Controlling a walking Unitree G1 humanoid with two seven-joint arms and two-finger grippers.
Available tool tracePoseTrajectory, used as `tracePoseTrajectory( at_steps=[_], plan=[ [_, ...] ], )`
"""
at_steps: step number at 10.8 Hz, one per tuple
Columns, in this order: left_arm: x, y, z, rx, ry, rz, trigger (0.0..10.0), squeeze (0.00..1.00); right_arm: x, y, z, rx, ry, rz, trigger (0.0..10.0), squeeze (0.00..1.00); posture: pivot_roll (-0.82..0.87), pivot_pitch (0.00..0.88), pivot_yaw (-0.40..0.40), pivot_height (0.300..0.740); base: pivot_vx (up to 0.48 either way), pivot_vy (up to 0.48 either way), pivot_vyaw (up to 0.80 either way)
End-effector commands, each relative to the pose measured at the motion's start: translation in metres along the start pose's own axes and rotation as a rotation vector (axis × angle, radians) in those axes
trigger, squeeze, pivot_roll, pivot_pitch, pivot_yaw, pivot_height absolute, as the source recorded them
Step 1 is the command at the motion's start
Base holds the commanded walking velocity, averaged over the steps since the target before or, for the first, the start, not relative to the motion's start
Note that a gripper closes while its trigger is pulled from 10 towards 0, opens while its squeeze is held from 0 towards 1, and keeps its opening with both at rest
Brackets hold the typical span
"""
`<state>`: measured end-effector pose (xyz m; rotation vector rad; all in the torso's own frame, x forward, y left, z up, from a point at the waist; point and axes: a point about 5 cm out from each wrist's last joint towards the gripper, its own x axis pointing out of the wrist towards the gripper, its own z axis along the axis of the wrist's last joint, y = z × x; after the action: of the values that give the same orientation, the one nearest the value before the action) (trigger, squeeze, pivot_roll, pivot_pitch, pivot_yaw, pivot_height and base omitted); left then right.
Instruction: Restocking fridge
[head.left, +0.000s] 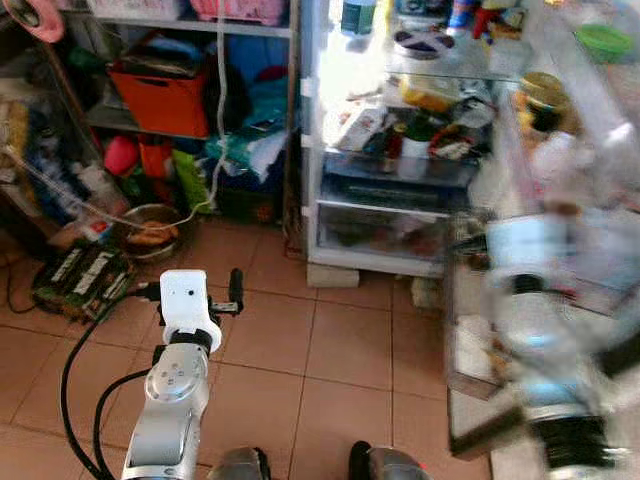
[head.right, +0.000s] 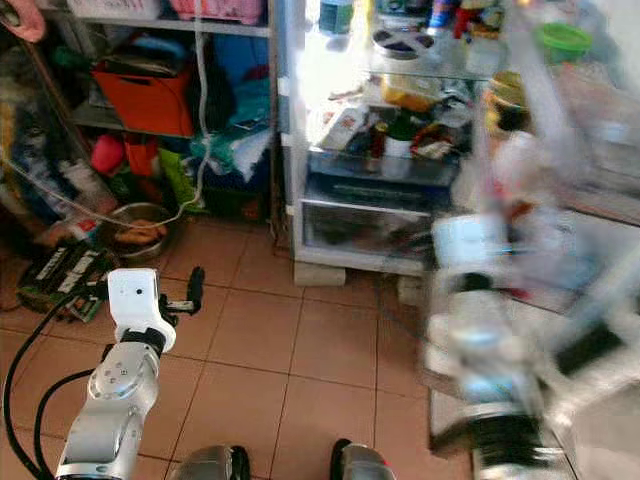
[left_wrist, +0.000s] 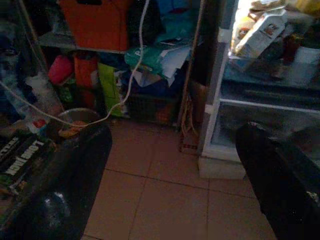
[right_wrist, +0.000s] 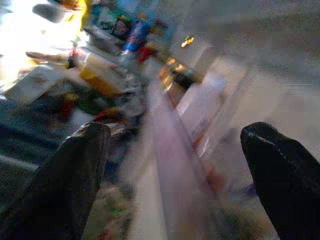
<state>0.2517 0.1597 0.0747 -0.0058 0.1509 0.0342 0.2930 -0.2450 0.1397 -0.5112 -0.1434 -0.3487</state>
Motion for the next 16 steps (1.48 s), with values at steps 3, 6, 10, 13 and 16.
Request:
tracePoseTrajectory(
  at_steps=[3,6,10,13,16],
  plan=[
    [0.0,0.002,0.0,0.01,0.0,0.001,10.0,0.0,-0.007,-0.032,-0.026,-0.044,0.097,-0.113,10.0,0.76,0.01,0.082,0.003,0.74,0.0,0.0,0.0],
    [0.002,-0.001,0.002,-0.003,-0.01,-0.012,10.0,0.0,-0.019,-0.007,-0.02,-0.021,0.057,0.002,10.0,0.73,0.01,0.083,0.005,0.74,0.0,0.0,0.0],
    [0.0,0.002,-0.001,-0.026,0.01,0.006,10.0,0.0,-0.024,0.011,-0.014,0.014,0.039,0.073,10.0,0.7,0.01,0.087,-0.001,0.74,0.0,0.24,0.0],
    [0.002,0.0,-0.002,-0.034,0.026,0.0,10.0,0.0,-0.024,0.021,-0.007,0.058,0.003,0.172,10.0,0.67,0.01,0.089,-0.003,0.74,0.0,0.48,0.0],
    [0.002,0.0,-0.001,-0.03,0.01,-0.004,10.0,0.0,-0.031,0.035,-0.002,0.102,-0.021,0.272,10.0,0.51,0.01,0.087,-0.004,0.74,0.0,0.257,0.0]
  ],
)
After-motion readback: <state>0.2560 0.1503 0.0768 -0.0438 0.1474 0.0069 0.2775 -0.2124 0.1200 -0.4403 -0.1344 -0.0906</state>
